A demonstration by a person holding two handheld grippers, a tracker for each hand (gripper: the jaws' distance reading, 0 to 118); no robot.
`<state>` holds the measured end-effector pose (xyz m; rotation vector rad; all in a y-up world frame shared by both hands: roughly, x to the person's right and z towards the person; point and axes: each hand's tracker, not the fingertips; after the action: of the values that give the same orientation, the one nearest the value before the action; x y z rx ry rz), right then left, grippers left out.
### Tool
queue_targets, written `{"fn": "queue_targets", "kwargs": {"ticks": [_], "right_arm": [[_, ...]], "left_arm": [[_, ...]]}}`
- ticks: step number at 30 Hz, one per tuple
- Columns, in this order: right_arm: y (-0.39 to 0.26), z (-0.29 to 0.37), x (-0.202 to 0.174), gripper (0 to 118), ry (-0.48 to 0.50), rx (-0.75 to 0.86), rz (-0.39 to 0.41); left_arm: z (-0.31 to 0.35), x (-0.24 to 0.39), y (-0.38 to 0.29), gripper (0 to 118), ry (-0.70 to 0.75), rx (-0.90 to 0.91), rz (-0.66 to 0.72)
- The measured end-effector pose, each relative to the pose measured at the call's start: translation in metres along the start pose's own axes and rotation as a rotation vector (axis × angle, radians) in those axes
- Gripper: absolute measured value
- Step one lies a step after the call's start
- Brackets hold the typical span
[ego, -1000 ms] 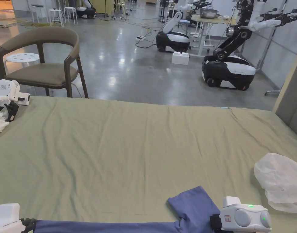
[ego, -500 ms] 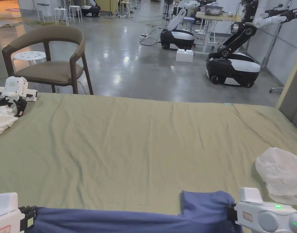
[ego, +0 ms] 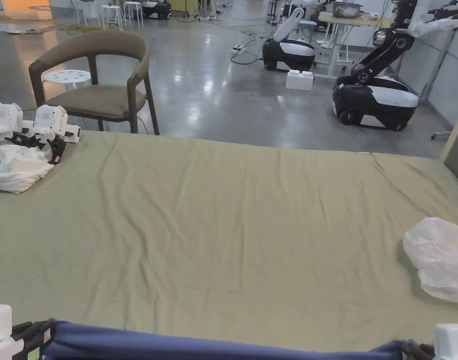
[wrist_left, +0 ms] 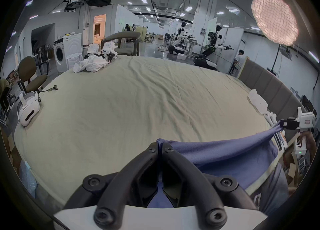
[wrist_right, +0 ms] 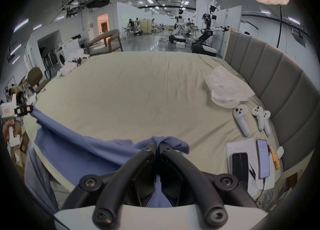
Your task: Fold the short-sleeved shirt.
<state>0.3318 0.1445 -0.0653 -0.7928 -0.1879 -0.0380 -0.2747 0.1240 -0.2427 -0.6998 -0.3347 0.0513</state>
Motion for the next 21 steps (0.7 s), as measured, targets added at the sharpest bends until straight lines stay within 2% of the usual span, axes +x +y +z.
{"fn": "queue_targets", "kwargs": {"ticks": [5,10,15,16,18,21], "right_arm": [[-0.043,0.012,-0.009,1,-0.027,-0.091,0.039],[-0.083,0.002,-0.014,1,-0.042,-0.207,0.028],[-0.104,-0.019,-0.018,2,-0.037,-0.252,0.010],[-0.105,-0.022,-0.020,5,-0.037,-0.263,0.007],[-0.106,-0.022,-0.023,28,-0.037,-0.263,0.005],[-0.100,-0.014,-0.030,57,-0.083,-0.281,0.038]], "left_arm": [[0.011,-0.002,-0.044,0,0.008,-0.081,-0.036],[0.005,-0.002,-0.079,2,0.025,-0.188,-0.078],[-0.010,0.000,-0.095,11,0.069,-0.234,-0.130],[-0.019,-0.009,-0.102,12,0.072,-0.235,-0.125],[-0.020,-0.009,-0.100,20,0.084,-0.239,-0.124],[-0.016,-0.007,-0.092,44,0.111,-0.203,-0.123]]}}
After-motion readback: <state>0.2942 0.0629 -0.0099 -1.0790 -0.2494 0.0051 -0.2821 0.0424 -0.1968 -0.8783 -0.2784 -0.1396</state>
